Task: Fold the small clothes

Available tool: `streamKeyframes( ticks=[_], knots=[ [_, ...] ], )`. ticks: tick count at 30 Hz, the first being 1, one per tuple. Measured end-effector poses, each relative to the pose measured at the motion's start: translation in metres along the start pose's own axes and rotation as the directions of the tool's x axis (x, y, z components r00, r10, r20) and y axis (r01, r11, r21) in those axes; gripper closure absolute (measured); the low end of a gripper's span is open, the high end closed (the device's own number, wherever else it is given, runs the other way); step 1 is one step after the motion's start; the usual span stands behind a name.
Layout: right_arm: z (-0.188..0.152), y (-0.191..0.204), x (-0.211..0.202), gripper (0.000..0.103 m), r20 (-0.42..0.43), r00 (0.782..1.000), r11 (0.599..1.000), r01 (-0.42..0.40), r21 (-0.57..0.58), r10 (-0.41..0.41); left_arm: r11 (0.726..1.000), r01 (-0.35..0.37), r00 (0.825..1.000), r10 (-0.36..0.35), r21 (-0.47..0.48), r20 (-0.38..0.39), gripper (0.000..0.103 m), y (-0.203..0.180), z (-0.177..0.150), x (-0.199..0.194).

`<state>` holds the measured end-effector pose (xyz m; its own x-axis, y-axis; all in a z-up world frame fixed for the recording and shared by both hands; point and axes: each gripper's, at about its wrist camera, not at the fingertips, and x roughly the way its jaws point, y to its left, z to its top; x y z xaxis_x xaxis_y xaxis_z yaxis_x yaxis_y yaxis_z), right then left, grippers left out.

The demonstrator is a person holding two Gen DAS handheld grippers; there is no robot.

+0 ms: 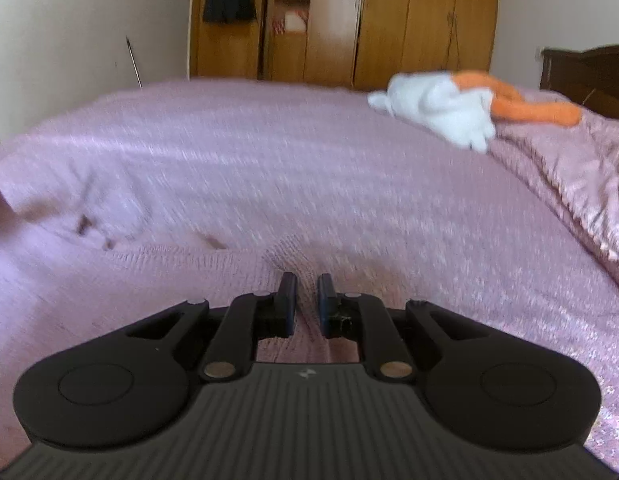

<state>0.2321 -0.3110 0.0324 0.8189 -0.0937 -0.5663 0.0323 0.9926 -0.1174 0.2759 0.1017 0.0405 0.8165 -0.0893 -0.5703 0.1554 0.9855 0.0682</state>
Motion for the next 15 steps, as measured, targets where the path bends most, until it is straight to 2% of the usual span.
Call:
streamKeyframes(
  ticks=[2, 7, 9, 12, 15],
  knots=[
    [-0.006, -0.001, 0.017, 0.09, -0.037, 0.999, 0.999, 0.031, -0.026, -0.032, 1.0, -0.012, 0.999, 0.013, 0.016, -0.031, 0.09, -0.001, -0.004, 0.012],
    [-0.005, -0.002, 0.034, 0.089, -0.02, 0.993, 0.985, 0.112, -0.128, -0.116, 1.0, -0.023, 0.998, 0.022, -0.015, -0.065, 0.089, 0.007, -0.013, 0.022],
    [-0.002, -0.007, 0.029, 0.089, -0.018, 0.993, 0.988, 0.112, -0.107, -0.115, 0.999, -0.024, 0.998, 0.023, -0.021, -0.067, 0.085, 0.009, -0.012, 0.02],
    [-0.002, -0.013, 0.009, 0.089, -0.001, 0.994, 0.992, 0.11, -0.063, -0.111, 0.999, -0.04, 0.997, 0.038, -0.025, -0.068, 0.07, 0.008, -0.009, 0.012],
    [0.0, -0.02, -0.012, 0.088, 0.015, 0.997, 0.997, 0.072, -0.007, -0.072, 0.999, -0.031, 0.998, 0.03, -0.033, -0.05, 0.067, 0.011, -0.007, 0.002]
  ],
)
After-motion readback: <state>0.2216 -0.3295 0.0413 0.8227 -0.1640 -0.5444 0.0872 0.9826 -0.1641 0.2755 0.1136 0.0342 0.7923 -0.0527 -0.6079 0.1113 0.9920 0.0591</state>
